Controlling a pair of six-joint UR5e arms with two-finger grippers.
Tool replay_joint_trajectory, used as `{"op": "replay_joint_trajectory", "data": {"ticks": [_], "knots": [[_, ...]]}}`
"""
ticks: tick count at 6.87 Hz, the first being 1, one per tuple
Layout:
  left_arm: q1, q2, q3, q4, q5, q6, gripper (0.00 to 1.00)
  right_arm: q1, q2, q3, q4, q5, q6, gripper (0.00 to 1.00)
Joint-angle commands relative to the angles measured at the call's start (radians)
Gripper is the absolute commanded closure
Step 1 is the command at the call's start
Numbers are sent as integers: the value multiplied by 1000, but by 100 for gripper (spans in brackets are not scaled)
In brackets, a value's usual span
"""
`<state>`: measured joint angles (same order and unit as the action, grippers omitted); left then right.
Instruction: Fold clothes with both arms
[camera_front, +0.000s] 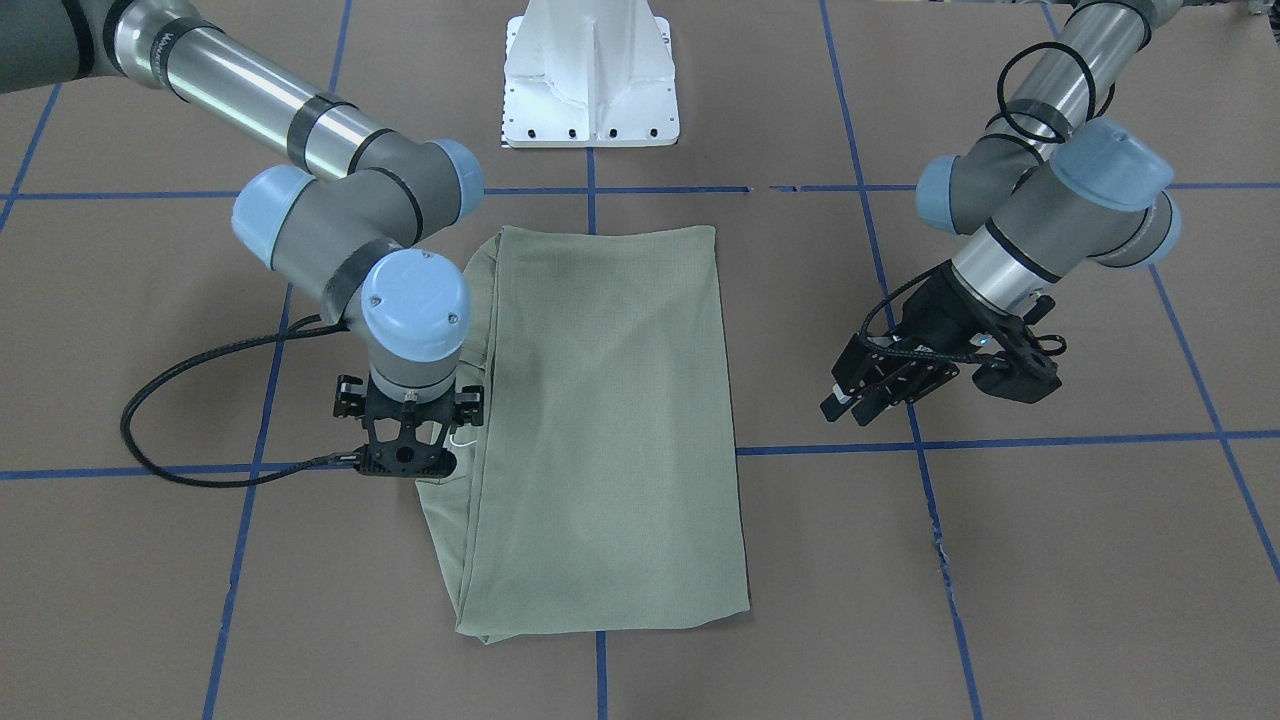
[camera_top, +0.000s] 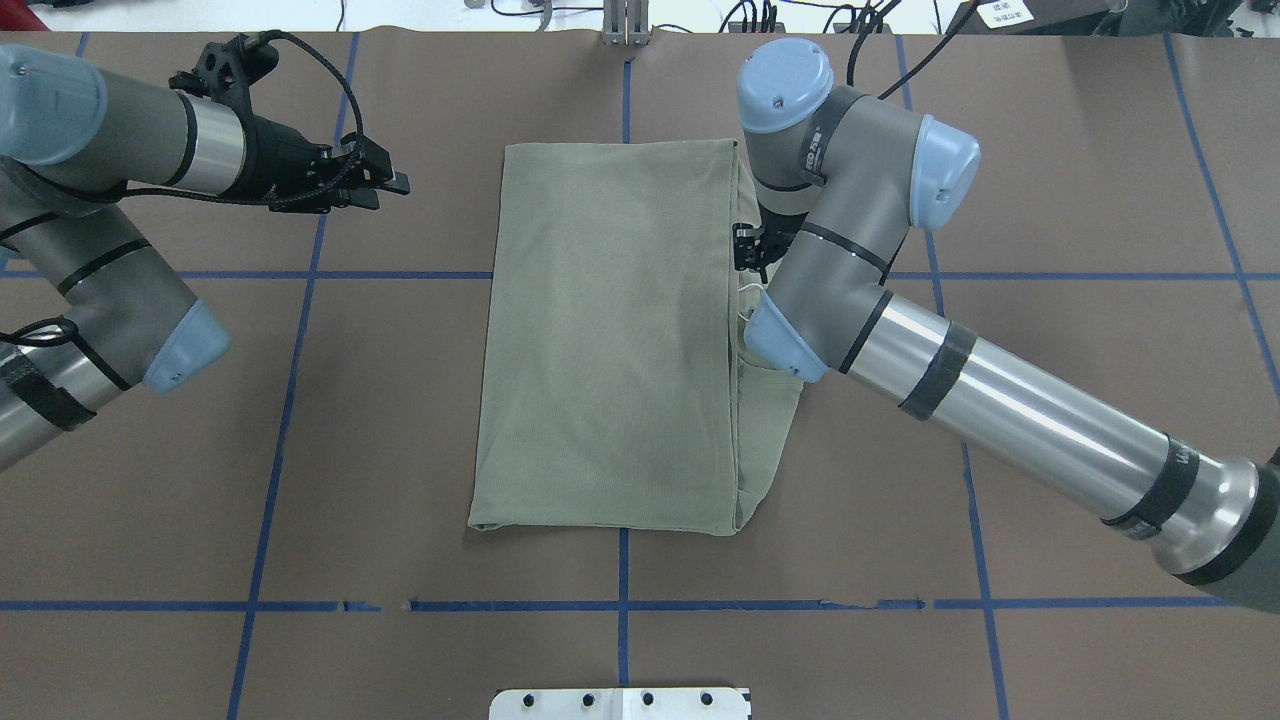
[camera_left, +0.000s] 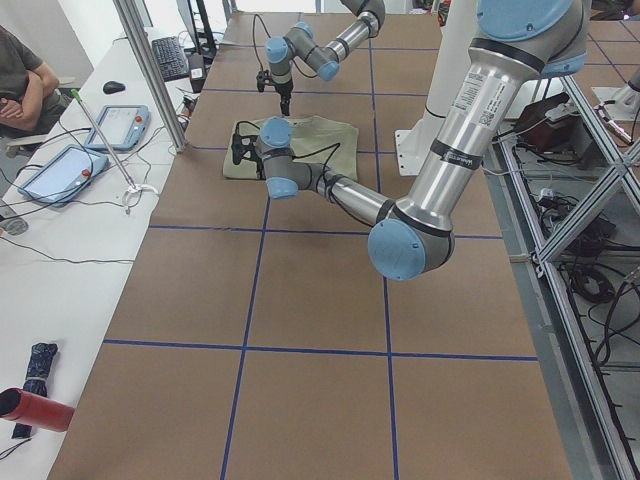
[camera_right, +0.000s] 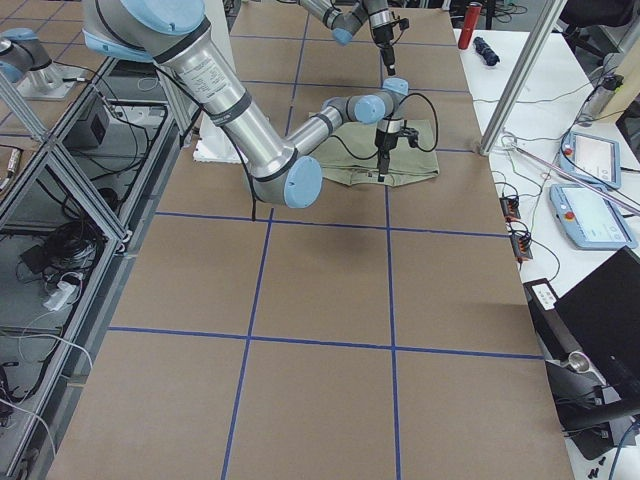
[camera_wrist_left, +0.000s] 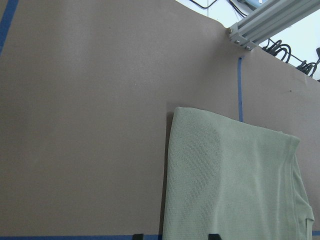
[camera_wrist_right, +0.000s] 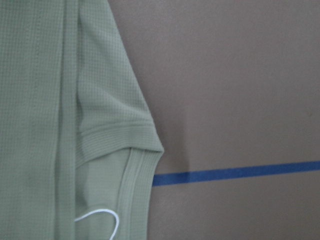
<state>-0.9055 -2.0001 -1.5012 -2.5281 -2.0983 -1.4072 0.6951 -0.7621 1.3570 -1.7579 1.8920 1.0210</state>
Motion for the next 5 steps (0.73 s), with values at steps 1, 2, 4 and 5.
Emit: {"op": "replay_joint_trajectory", "data": {"ticks": [1,2,4,5], "knots": [[0,23,-36,0,0,-1,47,-89,-119,234,105,-68,340,0],[0,35,-39,0,0,-1,47,-104,-219,351,208,-70,463,0],[0,52,-63,0,-2,-1,47,-149,-292,450,219,-124,633,0],[2,61,-69,-1,-2,-3,47,-187,-313,474,219,-160,683,0]]}}
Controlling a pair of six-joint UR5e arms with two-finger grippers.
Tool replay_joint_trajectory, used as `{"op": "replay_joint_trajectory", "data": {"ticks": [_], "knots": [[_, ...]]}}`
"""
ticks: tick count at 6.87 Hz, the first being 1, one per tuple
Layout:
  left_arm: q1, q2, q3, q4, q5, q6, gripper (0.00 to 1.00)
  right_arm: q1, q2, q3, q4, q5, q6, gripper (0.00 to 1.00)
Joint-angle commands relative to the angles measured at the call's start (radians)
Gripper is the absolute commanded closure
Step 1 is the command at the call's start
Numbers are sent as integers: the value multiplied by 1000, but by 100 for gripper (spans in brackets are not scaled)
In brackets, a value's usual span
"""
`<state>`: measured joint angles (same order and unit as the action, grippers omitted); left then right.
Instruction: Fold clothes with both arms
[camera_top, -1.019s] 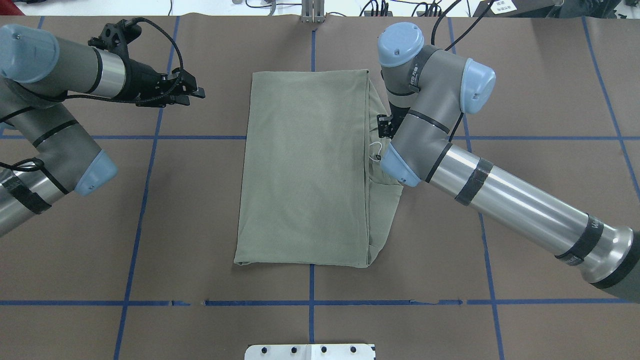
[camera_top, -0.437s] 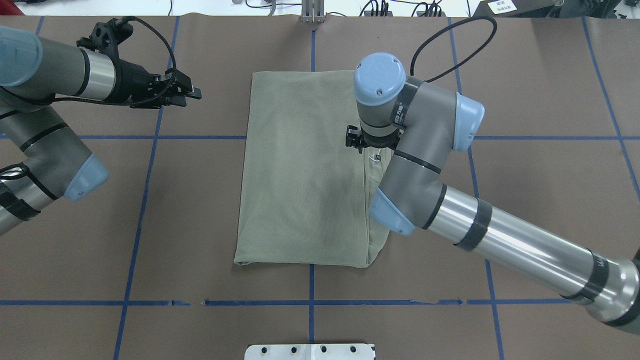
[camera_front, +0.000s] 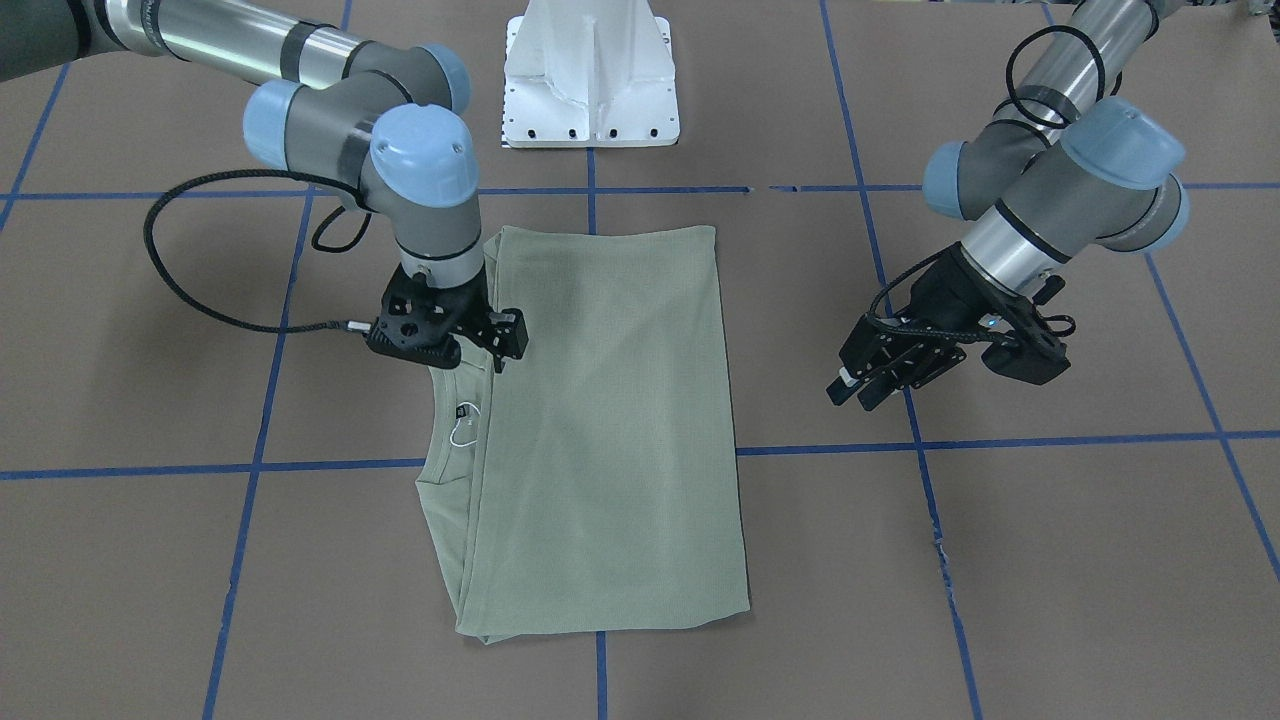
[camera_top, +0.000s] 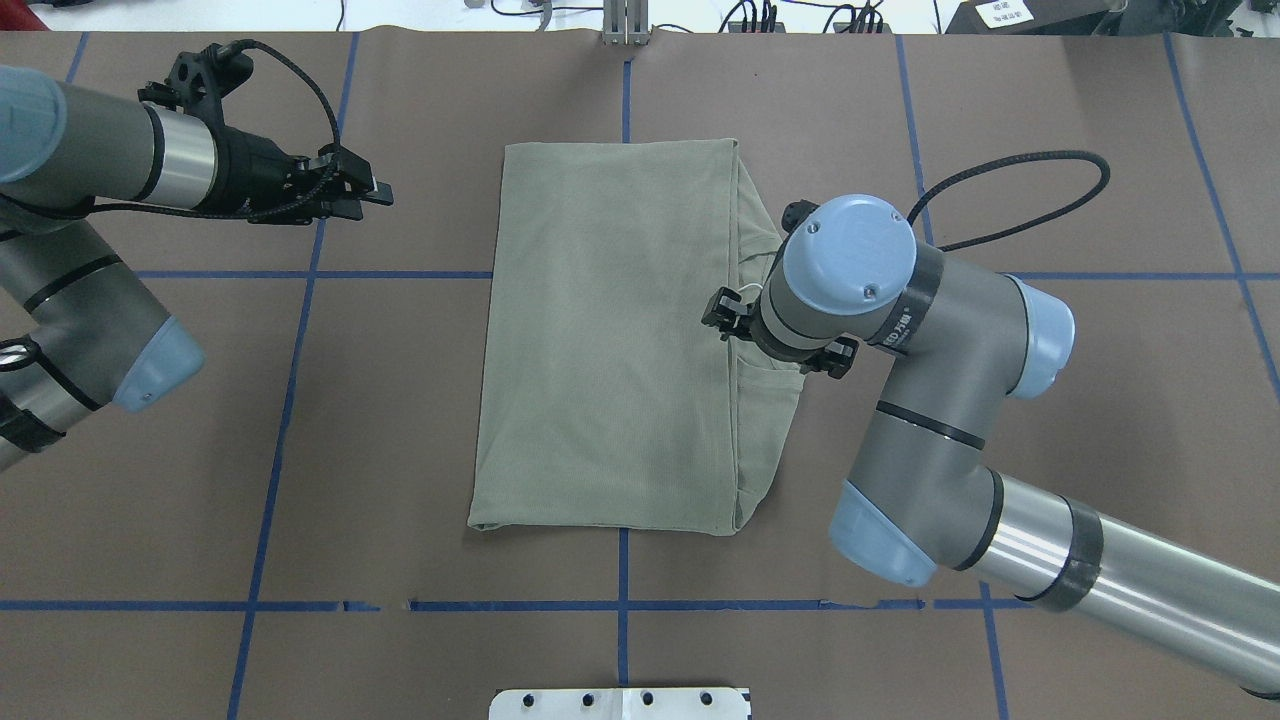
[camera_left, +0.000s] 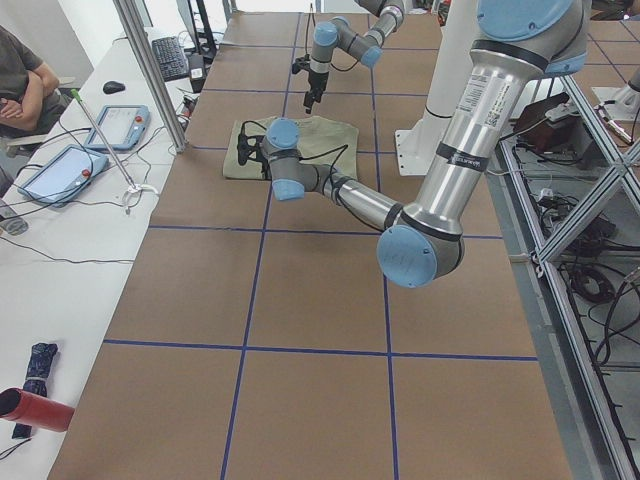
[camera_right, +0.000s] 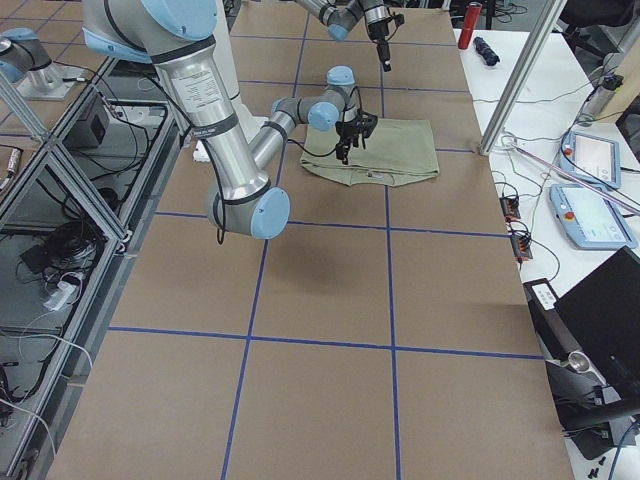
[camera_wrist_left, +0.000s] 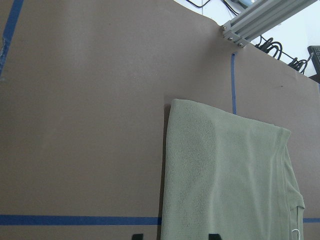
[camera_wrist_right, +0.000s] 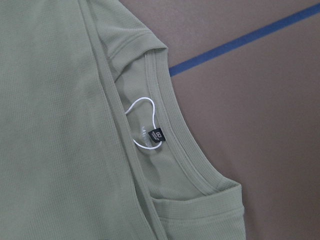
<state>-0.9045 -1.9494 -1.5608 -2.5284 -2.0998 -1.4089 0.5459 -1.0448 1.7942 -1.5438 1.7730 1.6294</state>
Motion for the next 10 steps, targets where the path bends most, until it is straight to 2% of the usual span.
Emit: {"op": "replay_joint_trajectory", "data": {"ticks": [1,2,4,5,6,7,10], "knots": [[6,21,-16,-1,0,-1,45,-78,-44,53,7,-75,136,0],[6,29,-19,-1,-18,4,45,-104,-31,71,5,-116,157,0],[7,27,-19,-3,-37,5,45,-116,-60,114,7,-129,174,0],[9,21,-6,-3,-22,4,45,-141,-70,108,8,-159,264,0],[7,26,-16,-3,-14,-1,45,-202,-63,100,7,-238,370,0],[6,33,-22,-3,-25,4,45,-243,-69,105,7,-275,389,0],[4,35,-33,-3,-26,5,45,-305,-66,88,7,-294,449,0]]}}
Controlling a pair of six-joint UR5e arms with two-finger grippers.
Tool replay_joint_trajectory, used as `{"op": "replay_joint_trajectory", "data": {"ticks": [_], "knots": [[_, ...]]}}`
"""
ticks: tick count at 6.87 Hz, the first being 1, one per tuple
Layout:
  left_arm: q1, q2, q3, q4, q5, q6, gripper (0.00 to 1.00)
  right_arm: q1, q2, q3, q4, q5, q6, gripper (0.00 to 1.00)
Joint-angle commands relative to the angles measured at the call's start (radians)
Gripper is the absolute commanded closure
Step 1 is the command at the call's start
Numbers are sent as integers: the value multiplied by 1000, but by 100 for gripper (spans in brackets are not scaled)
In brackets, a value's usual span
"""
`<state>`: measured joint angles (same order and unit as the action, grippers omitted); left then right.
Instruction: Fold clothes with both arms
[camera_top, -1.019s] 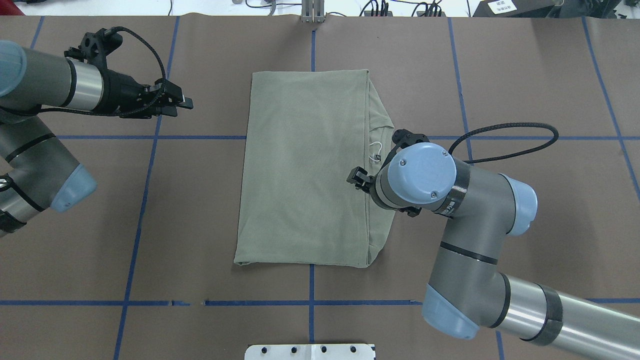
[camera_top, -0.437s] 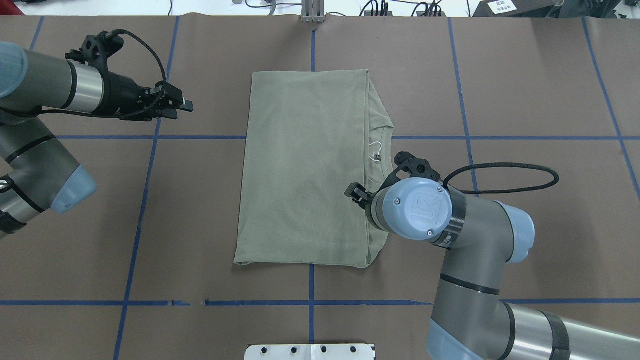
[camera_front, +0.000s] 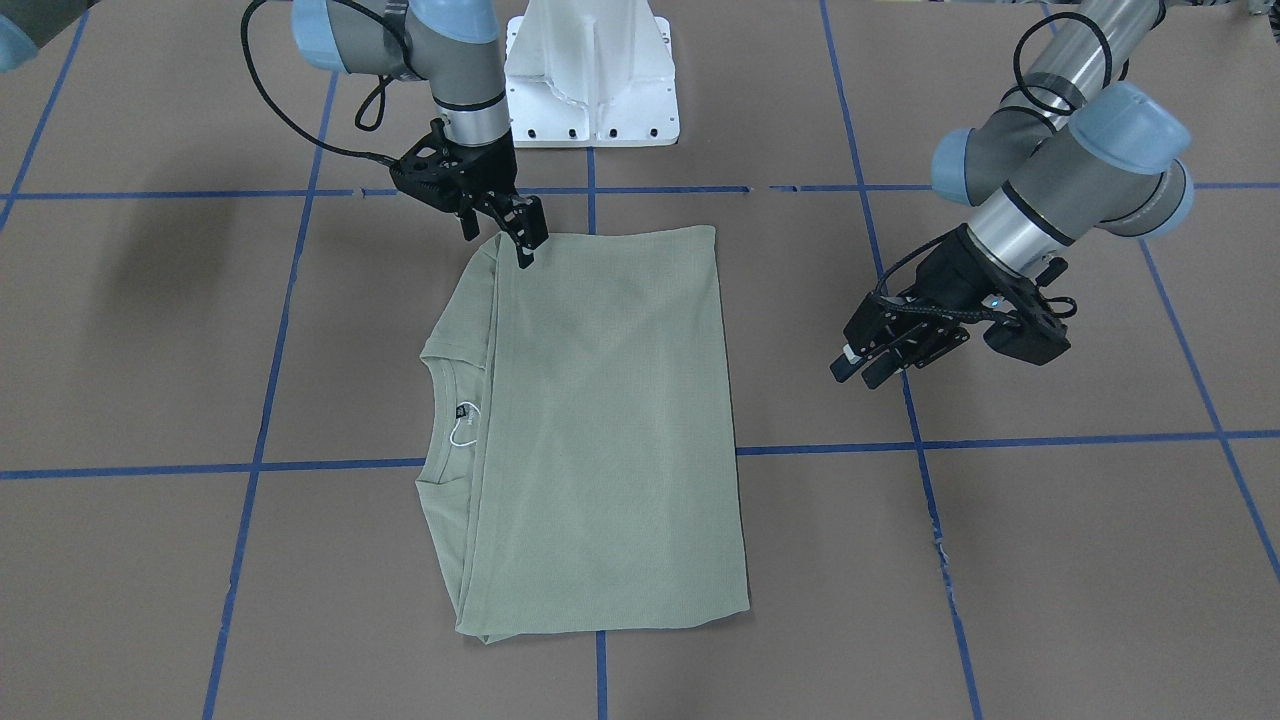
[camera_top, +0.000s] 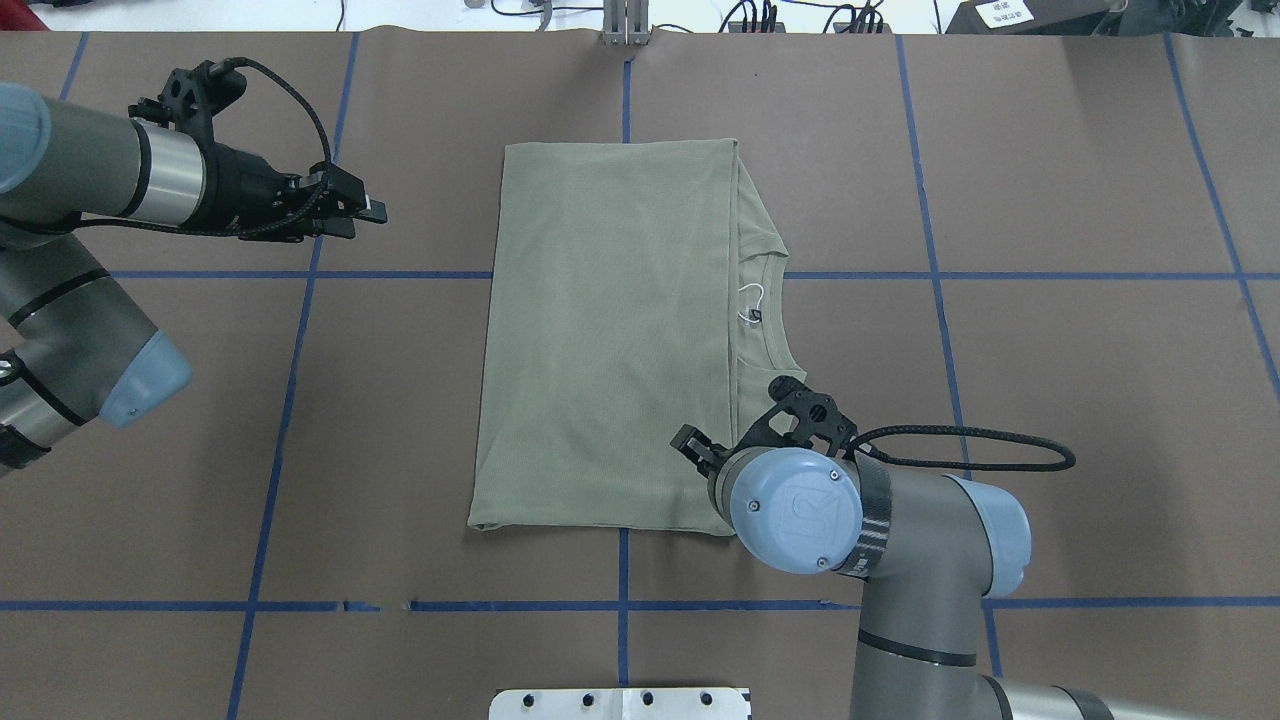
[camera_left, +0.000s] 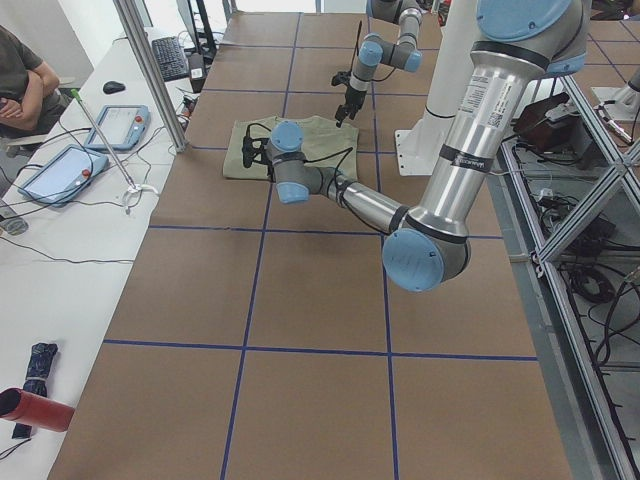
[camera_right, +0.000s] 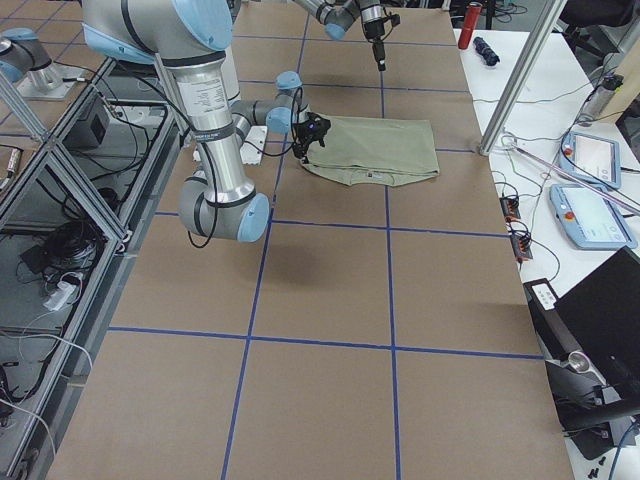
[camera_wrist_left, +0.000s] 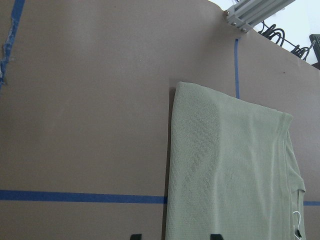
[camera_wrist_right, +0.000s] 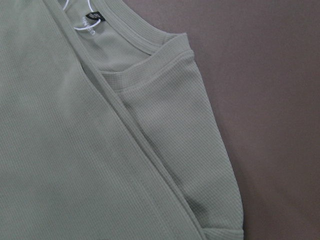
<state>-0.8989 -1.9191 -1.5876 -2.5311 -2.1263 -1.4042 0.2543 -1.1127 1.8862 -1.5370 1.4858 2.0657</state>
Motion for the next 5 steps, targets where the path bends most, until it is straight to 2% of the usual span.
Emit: {"op": "replay_joint_trajectory", "data": {"ticks": [1,4,5], "knots": [[-2,6,-5,0,-1,5,45,-17,-4,-10,-2,-7,11,0],[-2,6,-6,0,2,8,45,-18,-10,-27,0,-9,-5,5],[0,6,-3,-2,2,8,45,-15,-7,-29,-2,-9,-7,13]]}}
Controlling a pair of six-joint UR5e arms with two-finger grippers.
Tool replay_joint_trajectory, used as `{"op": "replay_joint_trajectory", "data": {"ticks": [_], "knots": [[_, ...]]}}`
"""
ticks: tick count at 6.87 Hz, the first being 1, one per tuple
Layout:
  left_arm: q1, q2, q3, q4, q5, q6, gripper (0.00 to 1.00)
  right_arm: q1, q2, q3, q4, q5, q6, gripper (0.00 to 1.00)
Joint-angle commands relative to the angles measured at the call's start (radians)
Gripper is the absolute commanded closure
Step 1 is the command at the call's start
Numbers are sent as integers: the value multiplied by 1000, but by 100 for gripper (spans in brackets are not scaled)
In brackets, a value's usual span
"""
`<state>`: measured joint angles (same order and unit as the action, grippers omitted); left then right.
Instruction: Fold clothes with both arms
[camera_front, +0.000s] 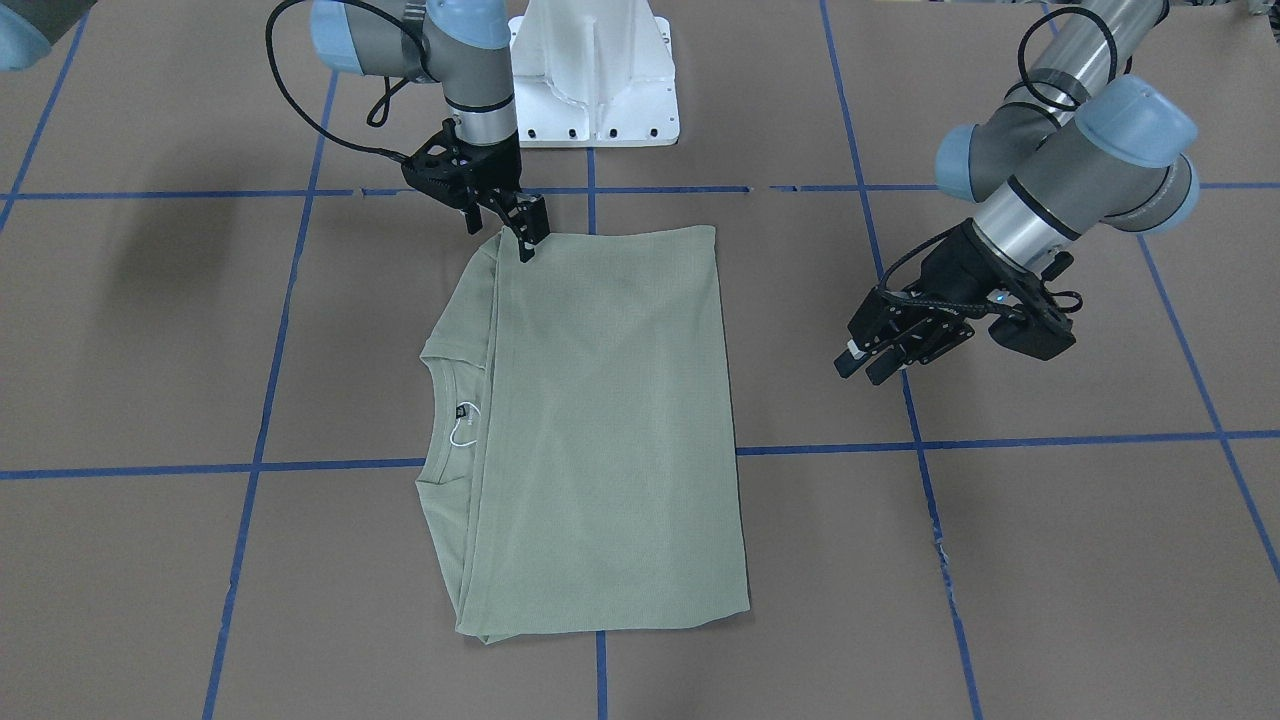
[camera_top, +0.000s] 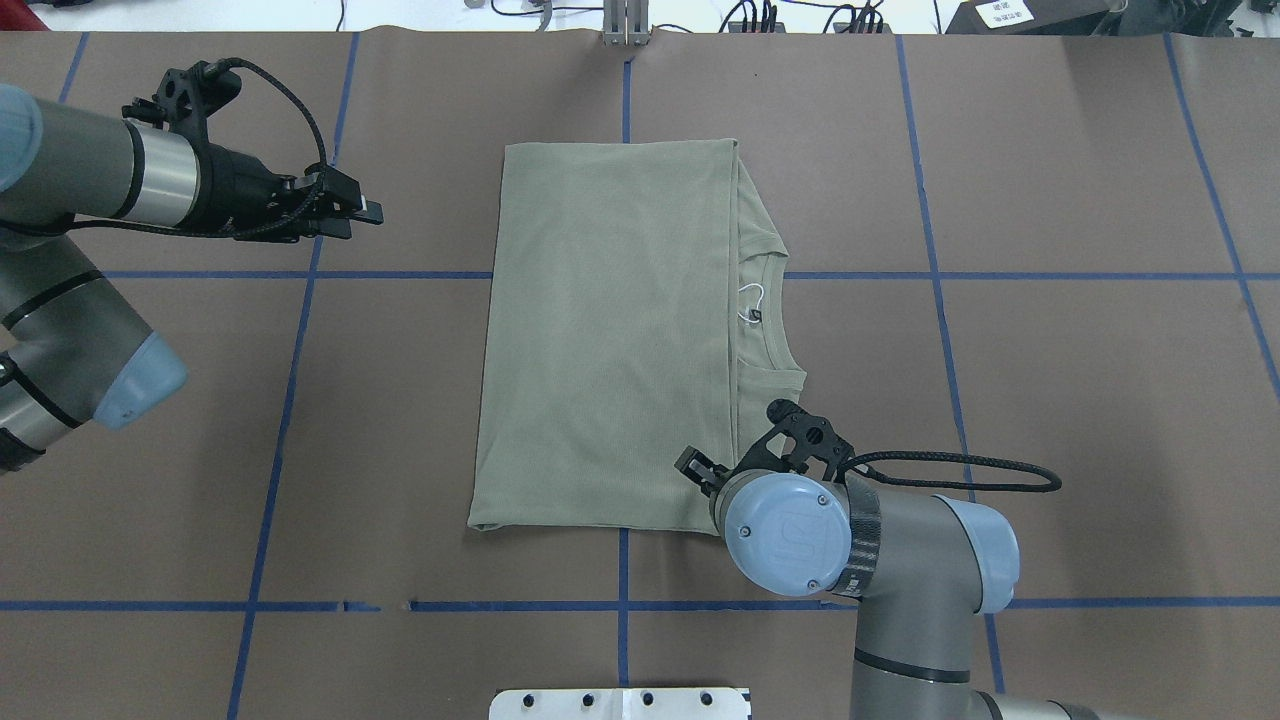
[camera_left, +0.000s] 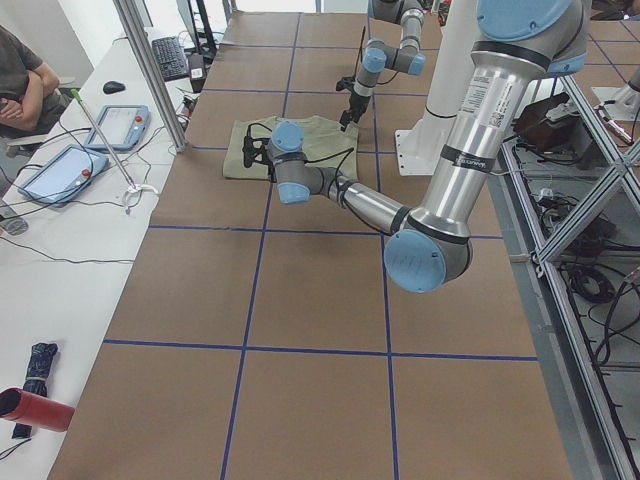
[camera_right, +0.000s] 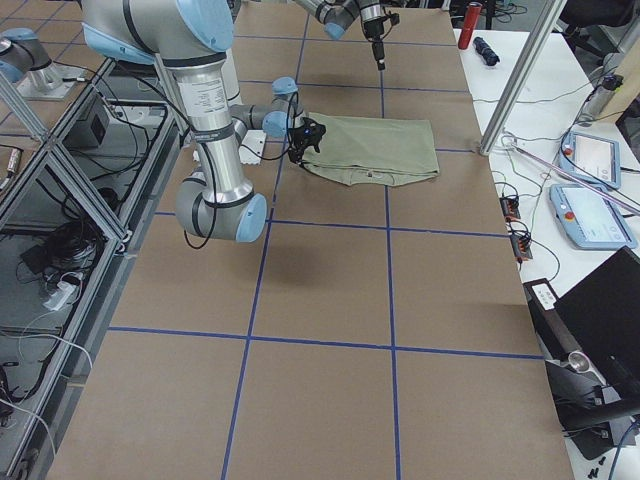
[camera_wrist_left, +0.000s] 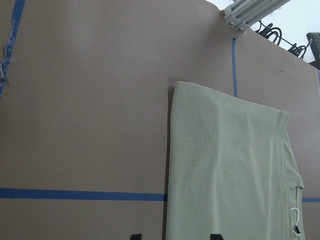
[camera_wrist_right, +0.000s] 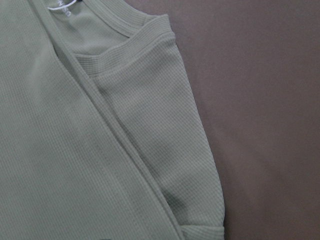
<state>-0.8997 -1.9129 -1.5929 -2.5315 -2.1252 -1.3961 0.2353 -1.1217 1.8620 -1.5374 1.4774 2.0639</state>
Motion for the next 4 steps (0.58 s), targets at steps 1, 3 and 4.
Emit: {"op": "replay_joint_trajectory", "data": {"ticks": [1,3,4], "knots": [[-1,0,2,-1,-2,0,45,4,2,-18,0,0,-5,17],[-2,2,-1,-1,-1,0,45,-8,2,-23,0,0,-4,21],[-2,0,1,-1,-1,2,45,-8,2,-18,-1,0,-1,57]]}}
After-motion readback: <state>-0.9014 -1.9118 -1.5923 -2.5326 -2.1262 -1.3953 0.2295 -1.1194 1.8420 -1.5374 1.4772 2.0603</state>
